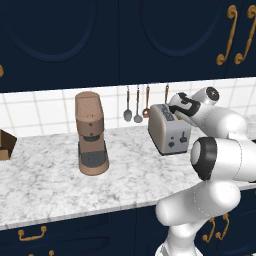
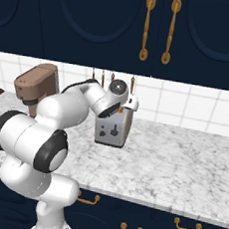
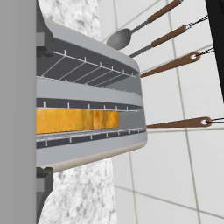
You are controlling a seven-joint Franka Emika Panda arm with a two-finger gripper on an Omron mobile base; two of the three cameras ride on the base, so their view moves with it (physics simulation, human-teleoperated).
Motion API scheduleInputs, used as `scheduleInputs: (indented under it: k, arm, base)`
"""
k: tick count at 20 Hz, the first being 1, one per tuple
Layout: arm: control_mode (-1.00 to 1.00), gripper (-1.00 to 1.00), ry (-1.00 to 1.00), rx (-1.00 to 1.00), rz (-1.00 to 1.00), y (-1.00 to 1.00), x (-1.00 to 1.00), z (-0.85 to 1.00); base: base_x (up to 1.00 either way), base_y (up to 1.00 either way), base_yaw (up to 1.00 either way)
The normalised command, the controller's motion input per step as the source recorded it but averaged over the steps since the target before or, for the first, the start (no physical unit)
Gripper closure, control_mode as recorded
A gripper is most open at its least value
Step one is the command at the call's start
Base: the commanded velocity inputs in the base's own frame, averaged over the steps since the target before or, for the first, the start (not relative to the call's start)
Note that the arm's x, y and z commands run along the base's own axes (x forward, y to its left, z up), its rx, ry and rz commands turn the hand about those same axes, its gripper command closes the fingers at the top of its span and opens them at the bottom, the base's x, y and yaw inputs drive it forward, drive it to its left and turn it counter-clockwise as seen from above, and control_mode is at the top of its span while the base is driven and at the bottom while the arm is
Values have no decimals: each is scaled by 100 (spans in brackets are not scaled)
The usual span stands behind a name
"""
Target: Start the toaster. Once the lever pops up, take the bread to the plate on the dining counter.
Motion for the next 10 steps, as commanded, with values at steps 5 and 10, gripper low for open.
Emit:
scheduleInputs:
  k: [5,10]
  arm:
    - [-100,-100,0,0,0,0,0,0]
    - [-100,-100,0,0,0,0,0,0]
  base:
    - [0,0,0]
    - [0,0,0]
